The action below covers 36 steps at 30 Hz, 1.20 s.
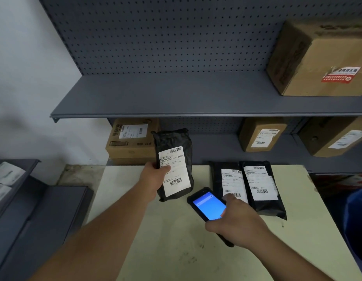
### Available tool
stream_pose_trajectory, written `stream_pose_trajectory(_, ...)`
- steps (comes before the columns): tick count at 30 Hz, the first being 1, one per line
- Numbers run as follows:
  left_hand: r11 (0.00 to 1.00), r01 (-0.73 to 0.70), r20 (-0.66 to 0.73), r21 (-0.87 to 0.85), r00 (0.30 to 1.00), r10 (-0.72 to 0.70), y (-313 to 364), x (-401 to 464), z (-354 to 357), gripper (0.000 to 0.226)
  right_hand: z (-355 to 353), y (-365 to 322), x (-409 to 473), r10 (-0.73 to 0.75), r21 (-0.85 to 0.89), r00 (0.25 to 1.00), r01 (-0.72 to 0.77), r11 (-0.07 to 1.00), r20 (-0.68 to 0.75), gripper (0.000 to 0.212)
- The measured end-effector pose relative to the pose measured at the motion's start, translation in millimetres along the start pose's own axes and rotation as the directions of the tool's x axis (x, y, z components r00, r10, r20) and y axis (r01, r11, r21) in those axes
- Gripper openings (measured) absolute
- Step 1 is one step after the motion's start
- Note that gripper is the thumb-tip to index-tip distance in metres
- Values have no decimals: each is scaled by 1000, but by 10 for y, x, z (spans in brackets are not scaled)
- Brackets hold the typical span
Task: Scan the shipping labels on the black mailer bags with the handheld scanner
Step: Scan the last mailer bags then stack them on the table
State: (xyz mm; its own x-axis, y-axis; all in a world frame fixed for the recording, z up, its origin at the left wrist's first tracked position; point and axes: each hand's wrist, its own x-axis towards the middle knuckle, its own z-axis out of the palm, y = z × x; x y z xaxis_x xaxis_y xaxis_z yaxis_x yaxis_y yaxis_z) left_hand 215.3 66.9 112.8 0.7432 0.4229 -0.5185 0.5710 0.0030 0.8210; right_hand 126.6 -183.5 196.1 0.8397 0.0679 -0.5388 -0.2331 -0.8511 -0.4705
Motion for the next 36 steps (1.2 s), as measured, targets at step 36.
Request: stream_pose_trajectory(36, 1000, -8, -6, -3, 1000, 8, -169, 56, 49, 41, 106, 98, 26, 3, 45, 999, -4, 999, 39, 54)
